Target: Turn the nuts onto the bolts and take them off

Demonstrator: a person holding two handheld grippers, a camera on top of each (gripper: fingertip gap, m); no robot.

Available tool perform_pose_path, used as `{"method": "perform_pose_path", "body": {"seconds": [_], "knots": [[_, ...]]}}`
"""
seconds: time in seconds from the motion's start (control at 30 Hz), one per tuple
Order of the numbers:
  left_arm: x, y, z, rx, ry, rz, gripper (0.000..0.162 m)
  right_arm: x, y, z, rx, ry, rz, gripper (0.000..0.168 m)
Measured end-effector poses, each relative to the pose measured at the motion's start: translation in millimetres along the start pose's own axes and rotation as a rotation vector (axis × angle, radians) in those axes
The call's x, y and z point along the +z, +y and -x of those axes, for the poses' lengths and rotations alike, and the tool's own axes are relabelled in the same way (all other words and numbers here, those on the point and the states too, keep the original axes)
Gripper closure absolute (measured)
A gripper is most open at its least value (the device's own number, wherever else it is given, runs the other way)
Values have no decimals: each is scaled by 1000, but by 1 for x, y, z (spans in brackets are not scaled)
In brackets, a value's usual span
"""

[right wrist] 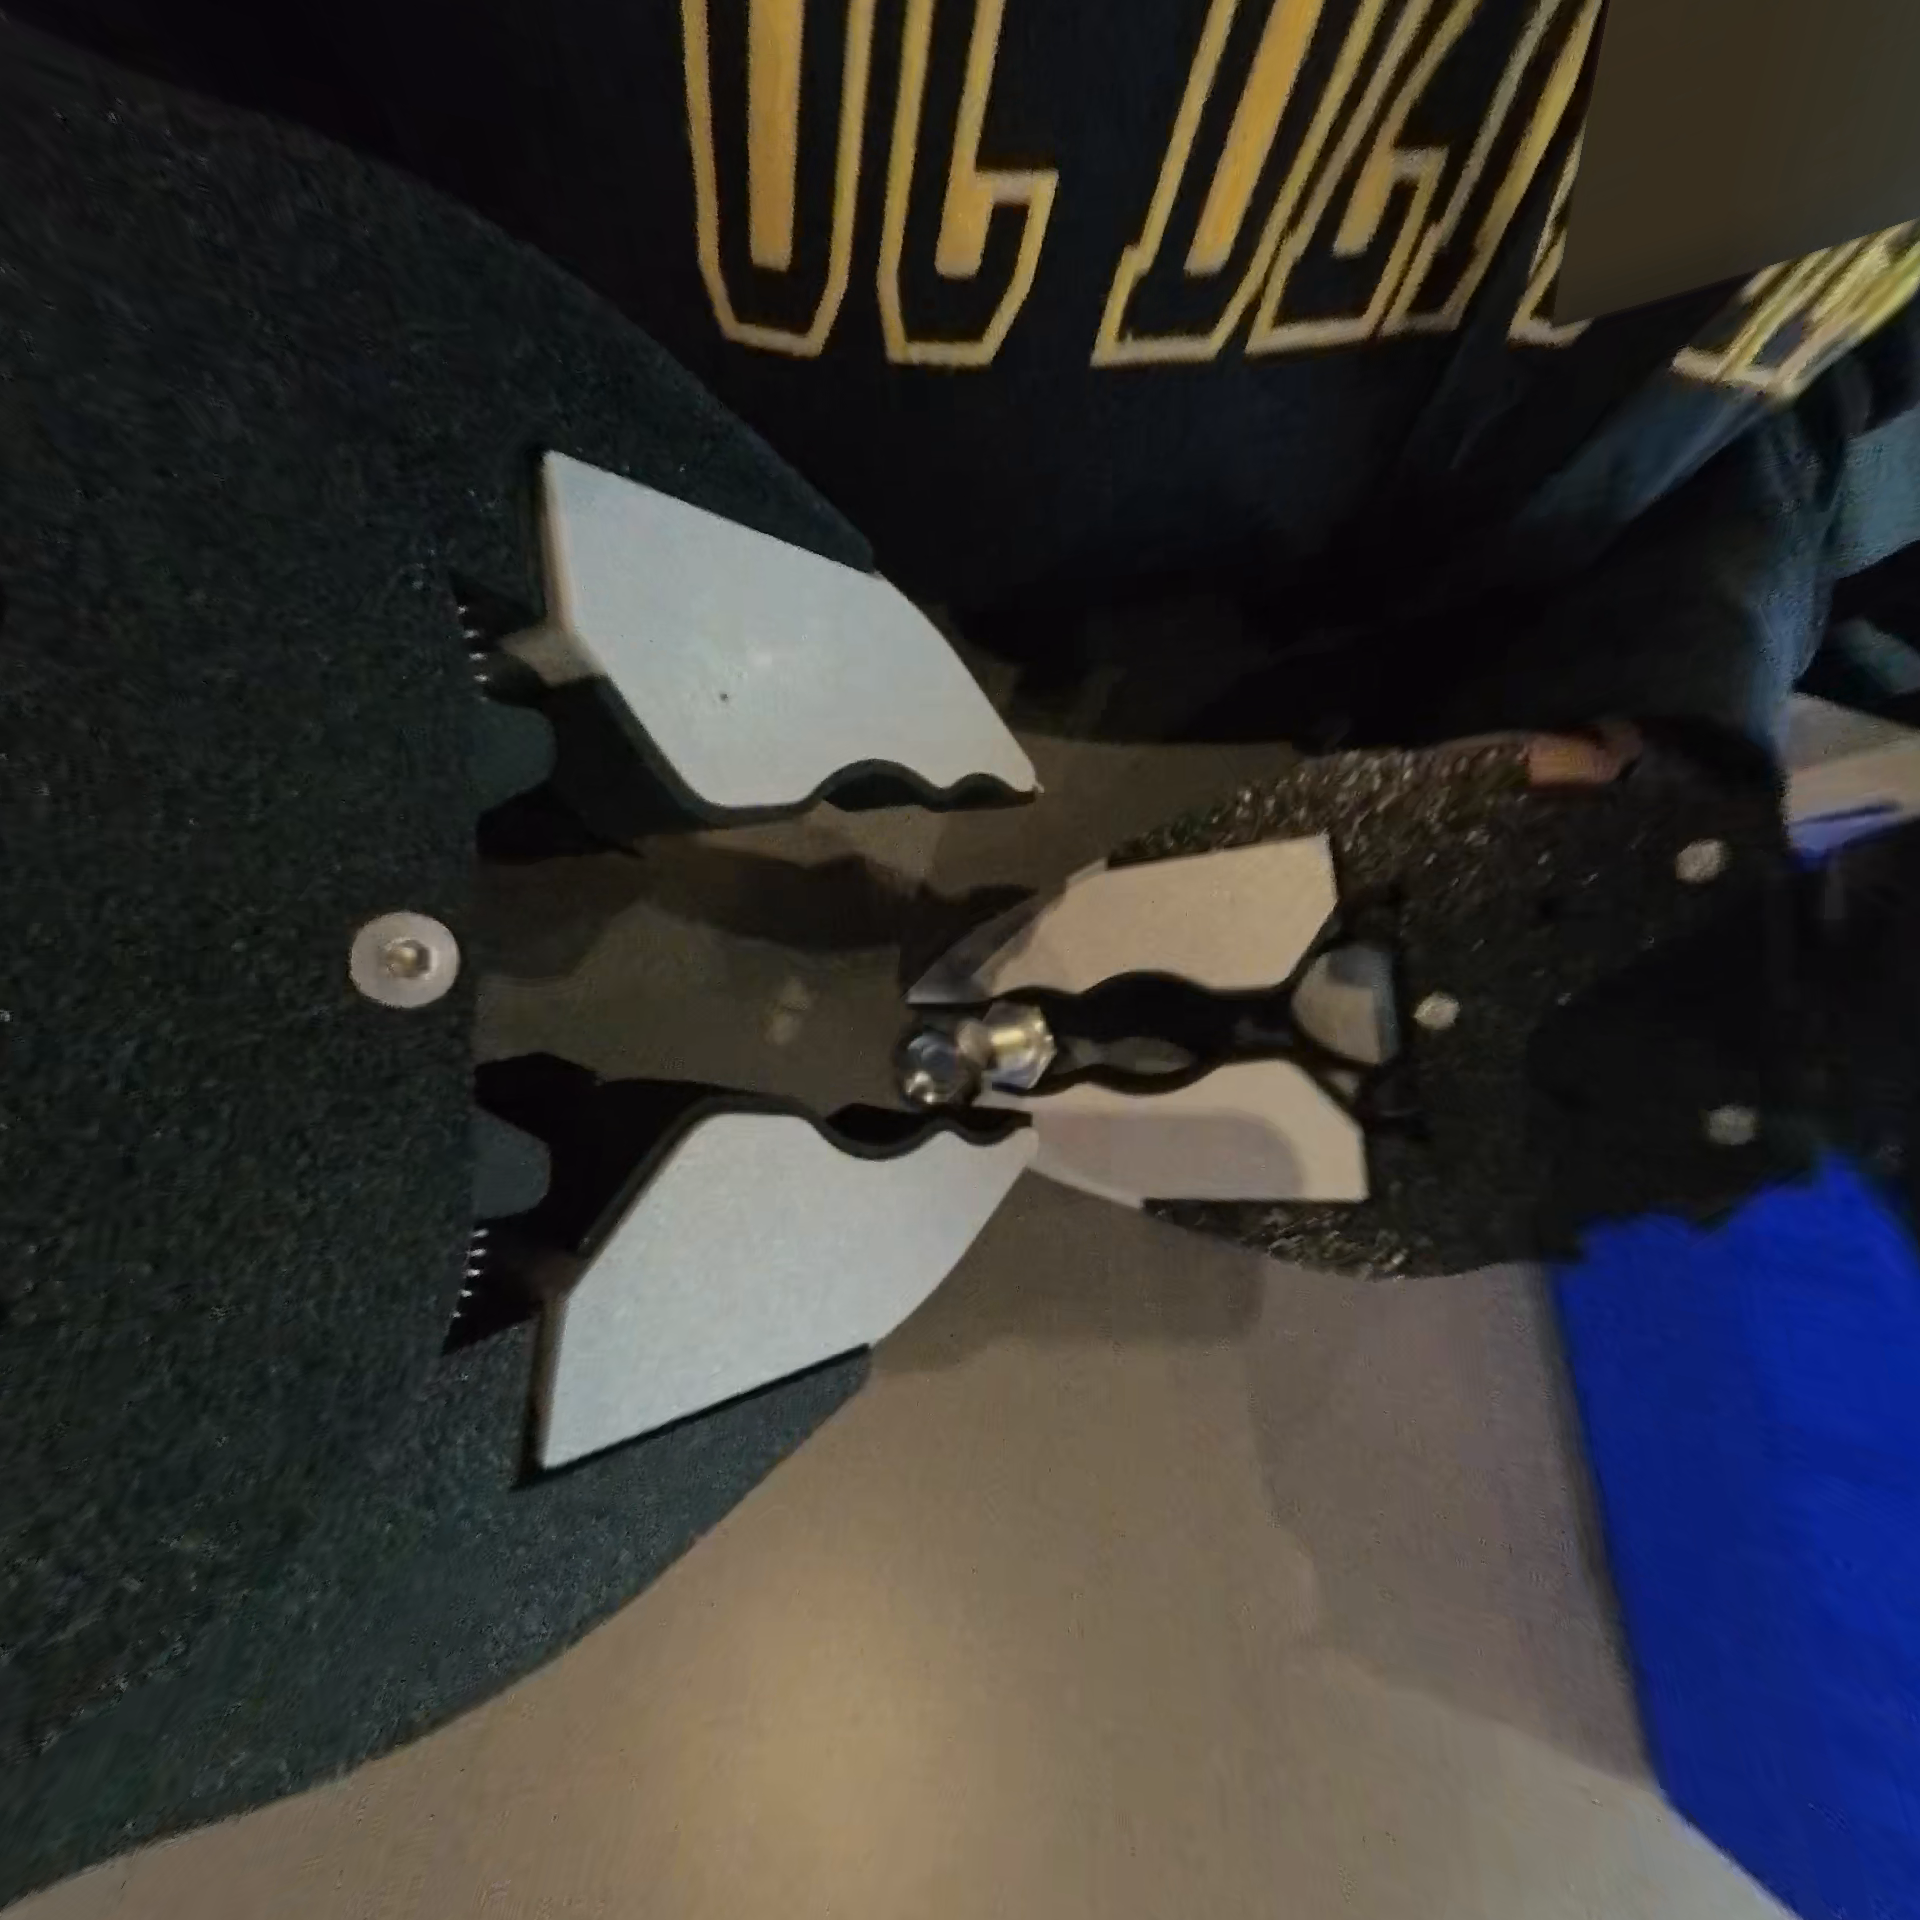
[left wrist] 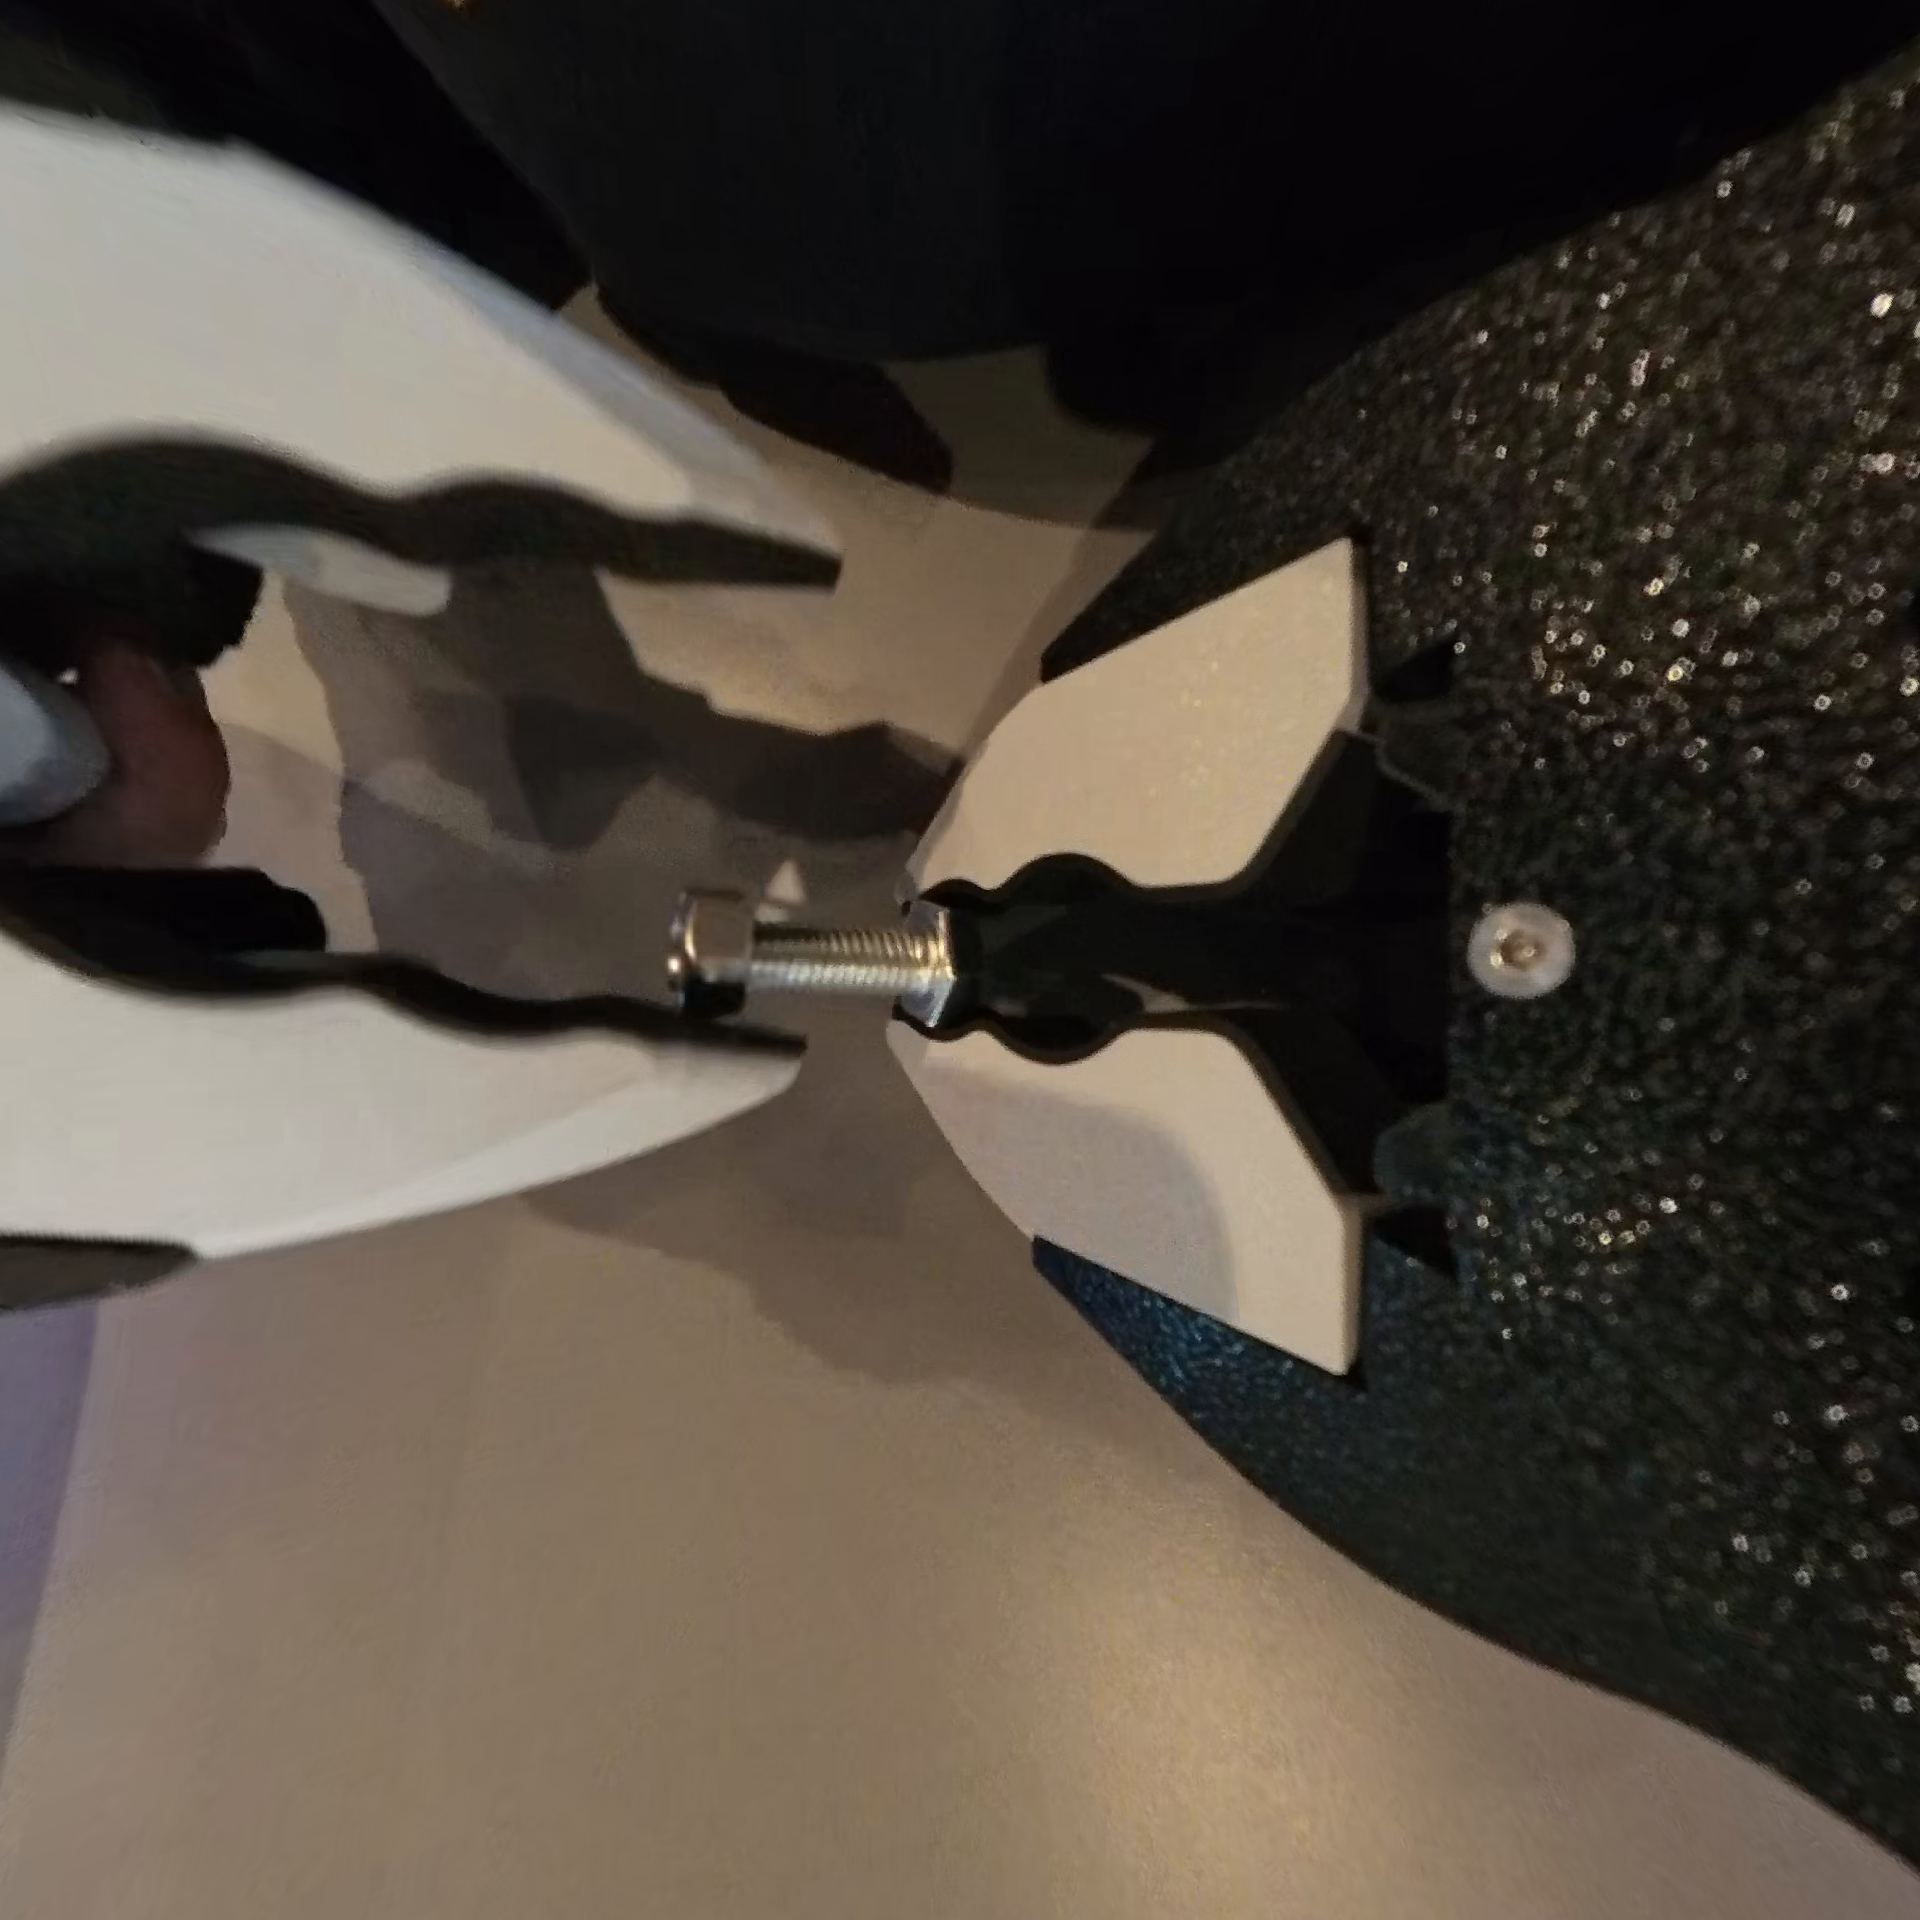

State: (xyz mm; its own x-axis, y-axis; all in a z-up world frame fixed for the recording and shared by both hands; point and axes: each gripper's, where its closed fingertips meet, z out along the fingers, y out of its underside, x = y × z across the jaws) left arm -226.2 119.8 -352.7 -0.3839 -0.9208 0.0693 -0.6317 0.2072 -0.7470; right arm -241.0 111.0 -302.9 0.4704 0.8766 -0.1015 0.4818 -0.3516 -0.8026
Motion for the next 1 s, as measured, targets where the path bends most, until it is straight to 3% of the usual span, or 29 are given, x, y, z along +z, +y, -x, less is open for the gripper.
{"method": "perform_pose_path", "body": {"seconds": [0.1,0.2,0.33,0.53,0.63,0.73,0.83,1.0], "knots": [[0,0,0,0,0,0,146,-5,-4,-1,-41,41,-10,118],[0,0,0,2,-2,0,146,-14,11,-14,61,82,37,122],[0,0,0,1,-1,-1,146,-11,23,-9,169,3,86,128],[0,0,0,1,-1,0,146,0,4,-2,23,9,29,112],[-1,0,0,-1,0,0,146,-2,-5,4,-73,29,-2,116],[-1,0,0,2,-2,0,146,-12,8,-10,14,88,43,120],[-1,0,0,1,-1,0,146,-13,21,-12,147,34,86,124],[-1,-1,0,1,-1,0,146,-3,20,-4,127,-8,112,124]]}}
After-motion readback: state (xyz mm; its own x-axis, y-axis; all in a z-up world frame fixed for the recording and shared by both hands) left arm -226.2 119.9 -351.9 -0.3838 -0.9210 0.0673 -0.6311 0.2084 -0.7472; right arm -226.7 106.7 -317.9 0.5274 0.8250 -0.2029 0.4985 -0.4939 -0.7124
